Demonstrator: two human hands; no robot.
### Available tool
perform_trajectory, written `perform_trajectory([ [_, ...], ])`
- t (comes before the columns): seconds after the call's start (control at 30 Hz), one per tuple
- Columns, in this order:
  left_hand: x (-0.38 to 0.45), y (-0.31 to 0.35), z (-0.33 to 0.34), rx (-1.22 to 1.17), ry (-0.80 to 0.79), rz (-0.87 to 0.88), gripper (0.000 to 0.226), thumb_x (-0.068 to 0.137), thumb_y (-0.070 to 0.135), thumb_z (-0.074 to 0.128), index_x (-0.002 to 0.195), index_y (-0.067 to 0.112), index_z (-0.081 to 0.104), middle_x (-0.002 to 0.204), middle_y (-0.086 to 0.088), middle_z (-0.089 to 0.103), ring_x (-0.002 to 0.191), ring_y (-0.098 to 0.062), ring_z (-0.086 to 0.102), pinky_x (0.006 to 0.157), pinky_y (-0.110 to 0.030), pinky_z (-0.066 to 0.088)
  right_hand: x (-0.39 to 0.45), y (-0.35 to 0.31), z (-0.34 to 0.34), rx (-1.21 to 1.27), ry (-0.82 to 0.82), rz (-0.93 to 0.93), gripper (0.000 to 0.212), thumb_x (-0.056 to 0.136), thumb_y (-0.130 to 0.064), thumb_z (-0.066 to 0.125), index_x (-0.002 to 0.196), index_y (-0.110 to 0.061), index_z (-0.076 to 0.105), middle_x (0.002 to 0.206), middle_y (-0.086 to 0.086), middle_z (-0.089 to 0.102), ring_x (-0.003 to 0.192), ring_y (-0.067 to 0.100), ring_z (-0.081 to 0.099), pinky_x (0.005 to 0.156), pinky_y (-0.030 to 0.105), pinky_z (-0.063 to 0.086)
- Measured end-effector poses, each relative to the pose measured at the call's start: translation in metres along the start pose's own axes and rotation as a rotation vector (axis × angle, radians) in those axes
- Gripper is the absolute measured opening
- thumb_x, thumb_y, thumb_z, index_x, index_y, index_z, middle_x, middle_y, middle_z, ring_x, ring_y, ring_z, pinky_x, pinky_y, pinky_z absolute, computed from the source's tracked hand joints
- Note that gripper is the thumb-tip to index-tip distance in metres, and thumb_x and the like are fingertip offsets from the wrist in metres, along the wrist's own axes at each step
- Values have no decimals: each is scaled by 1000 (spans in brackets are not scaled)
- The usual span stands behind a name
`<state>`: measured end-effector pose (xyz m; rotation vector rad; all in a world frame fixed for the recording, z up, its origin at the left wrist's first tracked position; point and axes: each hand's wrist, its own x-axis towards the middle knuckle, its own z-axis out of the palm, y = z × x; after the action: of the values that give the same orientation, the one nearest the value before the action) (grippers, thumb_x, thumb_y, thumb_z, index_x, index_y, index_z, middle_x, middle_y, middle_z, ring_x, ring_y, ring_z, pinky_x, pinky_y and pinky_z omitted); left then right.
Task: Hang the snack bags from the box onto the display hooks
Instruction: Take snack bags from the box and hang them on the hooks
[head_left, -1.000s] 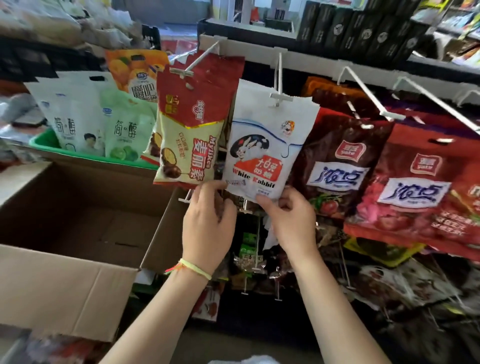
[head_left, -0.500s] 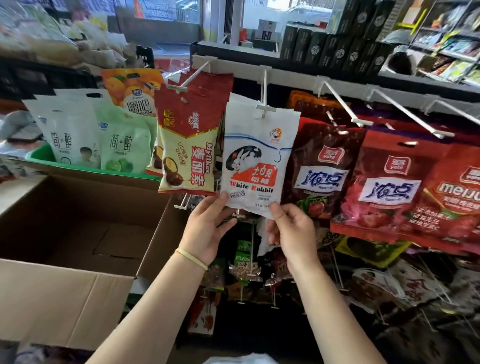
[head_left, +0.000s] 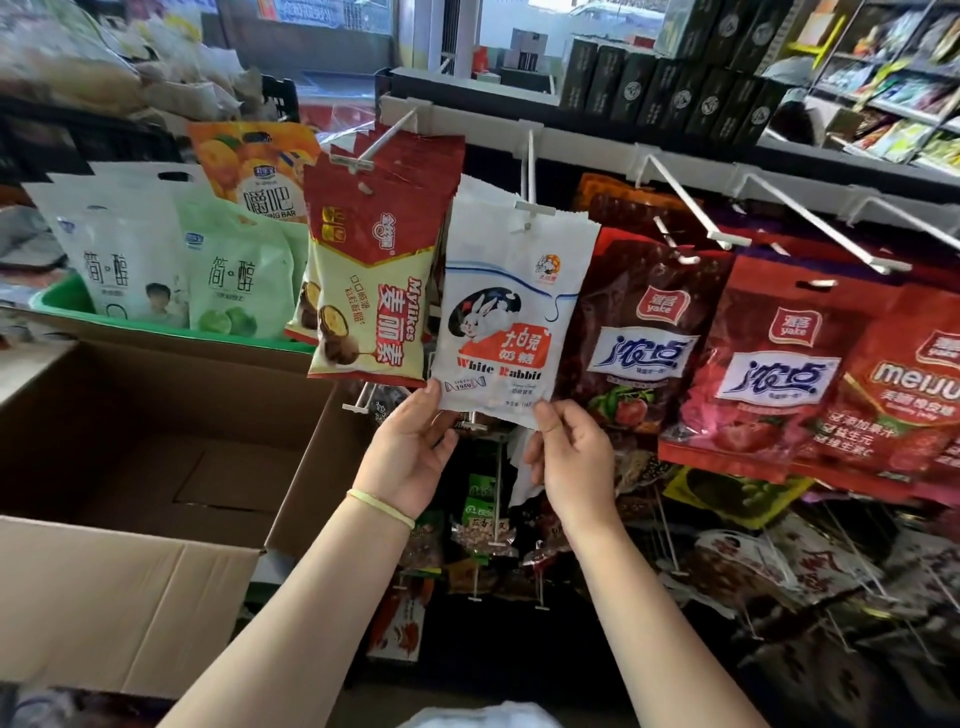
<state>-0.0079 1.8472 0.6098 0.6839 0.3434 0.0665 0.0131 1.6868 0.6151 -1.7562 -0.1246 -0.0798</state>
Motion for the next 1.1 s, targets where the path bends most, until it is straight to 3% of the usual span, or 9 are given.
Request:
perform_trajectory([
  [0.2, 1, 0, -3, 131, 73, 131, 15, 97, 23, 59, 105, 14, 69, 102, -4, 76, 87, -13, 72, 69, -22, 56, -1, 0, 5, -34, 23, 43, 24, 105, -25, 45, 89, -20, 61, 56, 3, 58, 40, 15, 46, 42, 27, 39],
  [0.3, 0, 3, -1, 288, 187, 186, 16, 99, 27, 59, 102, 16, 70, 100, -6, 76, 88, -17, 70, 76, -30, 54, -3, -3, 0, -30, -16, 121, 33, 103, -31, 50, 84, -10, 67, 55, 10, 64, 39, 22, 52, 39, 25, 40],
  [0.47, -17, -7, 28, 360, 282, 154, 13, 99, 22, 52, 94, 12, 59, 63, -4, 59, 52, -15, 52, 46, -24, 39, -10, -18, -30, 47, 12, 160, 45, 102, -28, 54, 73, 5, 65, 53, 16, 62, 41, 26, 53, 38, 24, 40],
  [0.63, -44, -27, 79, 687, 33, 500, 22, 91, 12, 53, 71, 5, 58, 60, -6, 58, 57, -20, 51, 55, -37, 42, -6, -41, -65, -205, 247, -137, 19, 99, -23, 55, 86, -20, 68, 65, 7, 64, 53, 16, 55, 51, 29, 42],
  [0.77, -35, -24, 112, 1206, -110, 964, 14, 91, 18, 55, 93, 18, 70, 87, 6, 68, 77, -10, 62, 68, -26, 51, -1, -50, -97, -440, 292, -165, 29, 99, -24, 54, 128, -24, 58, 89, -8, 63, 68, 5, 59, 57, 18, 45],
  [0.83, -26, -19, 129, 1421, -156, 1282, 24, 90, 20, 52, 103, 11, 71, 102, -1, 69, 92, -16, 62, 82, -26, 50, 2, -55, -110, -403, 246, -111, 34, 99, -25, 53, 133, -25, 52, 82, -5, 63, 56, 6, 56, 52, 24, 44],
  [0.93, -8, -8, 153, 1611, -219, 1613, 28, 87, 17, 55, 106, 6, 72, 113, -10, 68, 107, -28, 62, 97, -42, 48, 10, -66, -121, -511, 278, -297, 31, 99, -25, 54, 129, -21, 56, 82, -7, 63, 51, 5, 50, 47, 23, 42],
  [1.03, 9, -3, 171, 1951, -108, 1570, 48, 89, 29, 58, 130, 5, 59, 138, -16, 56, 133, -34, 47, 118, -49, 28, 27, -75, -128, -751, 425, -587, 33, 95, -20, 58, 126, -10, 59, 109, 0, 59, 89, 12, 58, 75, 29, 55],
  [1.1, 17, -4, 176, 2135, -75, 1449, 66, 92, 45, 53, 143, 4, 44, 149, -20, 44, 143, -36, 35, 122, -53, 17, 41, -73, -129, -871, 474, -721, 39, 91, -16, 61, 128, -5, 58, 123, 10, 56, 117, 23, 53, 99, 39, 49],
])
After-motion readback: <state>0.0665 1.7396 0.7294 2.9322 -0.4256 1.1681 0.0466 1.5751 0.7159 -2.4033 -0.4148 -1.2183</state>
